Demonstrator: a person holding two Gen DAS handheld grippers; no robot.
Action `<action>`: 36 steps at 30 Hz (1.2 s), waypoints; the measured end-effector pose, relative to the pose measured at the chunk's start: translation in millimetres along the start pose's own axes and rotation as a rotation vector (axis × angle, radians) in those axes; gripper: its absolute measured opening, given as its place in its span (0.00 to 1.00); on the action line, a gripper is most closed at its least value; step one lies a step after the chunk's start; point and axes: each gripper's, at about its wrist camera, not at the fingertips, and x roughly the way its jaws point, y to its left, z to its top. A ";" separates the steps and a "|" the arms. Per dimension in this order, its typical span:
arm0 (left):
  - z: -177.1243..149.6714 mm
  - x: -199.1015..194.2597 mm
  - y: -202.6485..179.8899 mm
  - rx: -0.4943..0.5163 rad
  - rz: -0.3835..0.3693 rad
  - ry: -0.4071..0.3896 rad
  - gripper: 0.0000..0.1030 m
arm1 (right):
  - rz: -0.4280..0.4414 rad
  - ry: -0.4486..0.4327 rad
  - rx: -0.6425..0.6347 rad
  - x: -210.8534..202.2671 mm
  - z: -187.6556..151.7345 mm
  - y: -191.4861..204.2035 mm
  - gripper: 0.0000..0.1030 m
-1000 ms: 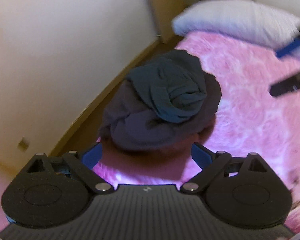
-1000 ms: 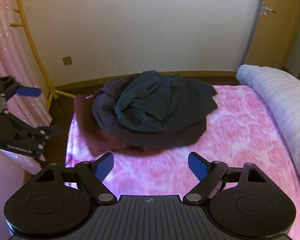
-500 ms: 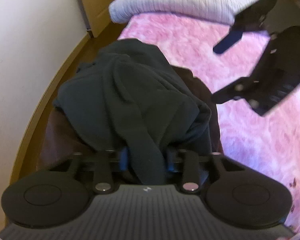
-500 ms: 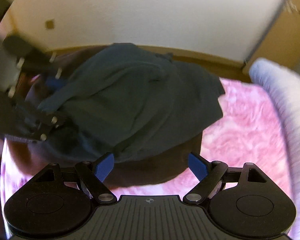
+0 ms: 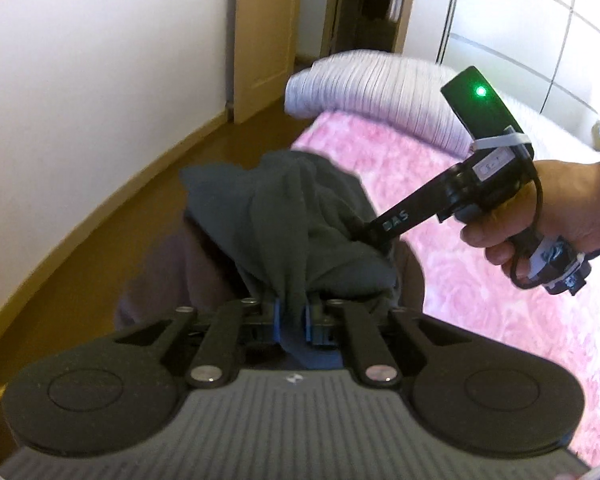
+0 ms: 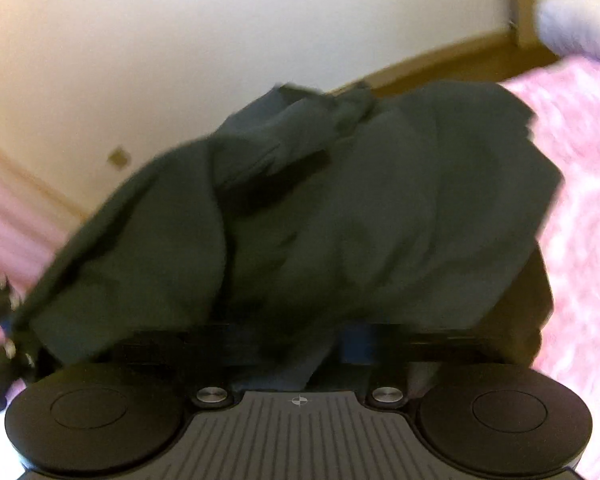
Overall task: Fold clothes
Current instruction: 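Grasp the dark shirt on the pile with both grippers, then lift the dark shirt with both grippers and shake it out above the bed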
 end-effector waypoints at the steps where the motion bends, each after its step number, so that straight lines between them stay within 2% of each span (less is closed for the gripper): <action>1: 4.6 -4.6 -1.1 0.010 -0.005 -0.023 0.07 | -0.003 -0.027 0.012 -14.2 0.5 -2.4 0.14; 6: 42.3 -36.2 -25.1 0.057 -0.031 -0.144 0.06 | -0.054 -0.188 0.033 -109.8 -7.2 -15.2 0.10; 9: 64.8 -55.9 -63.0 0.110 -0.087 -0.198 0.06 | -0.088 -0.293 0.053 -185.6 -33.2 -26.6 0.08; 12: 70.9 -74.1 -123.8 0.180 -0.172 -0.229 0.06 | -0.145 -0.371 0.063 -256.9 -83.4 -33.9 0.06; 16: 51.1 -97.1 -217.8 0.247 -0.304 -0.220 0.06 | -0.242 -0.422 0.122 -338.3 -184.7 -47.8 0.06; 20: 4.6 -116.1 -336.6 0.314 -0.468 -0.130 0.06 | -0.348 -0.452 0.250 -411.4 -311.4 -70.9 0.06; 23: -45.5 -123.7 -424.6 0.370 -0.607 -0.014 0.06 | -0.443 -0.458 0.375 -464.4 -421.3 -90.5 0.06; 26: -69.3 -118.2 -470.2 0.458 -0.690 0.088 0.06 | -0.538 -0.439 0.492 -501.0 -515.6 -103.0 0.06; 30: -100.9 -110.8 -530.9 0.574 -0.799 0.226 0.10 | -0.649 -0.359 0.686 -524.3 -623.6 -113.5 0.06; 32: -116.8 -107.2 -561.2 0.632 -0.853 0.296 0.14 | -0.673 -0.330 0.786 -524.9 -660.7 -111.7 0.06; 35: -139.8 -102.1 -603.9 0.716 -0.927 0.400 0.15 | -0.674 -0.316 0.930 -519.8 -706.7 -110.8 0.06; 36: -141.4 -103.8 -595.7 0.719 -0.917 0.413 0.15 | -0.657 -0.321 0.970 -521.6 -720.4 -105.4 0.06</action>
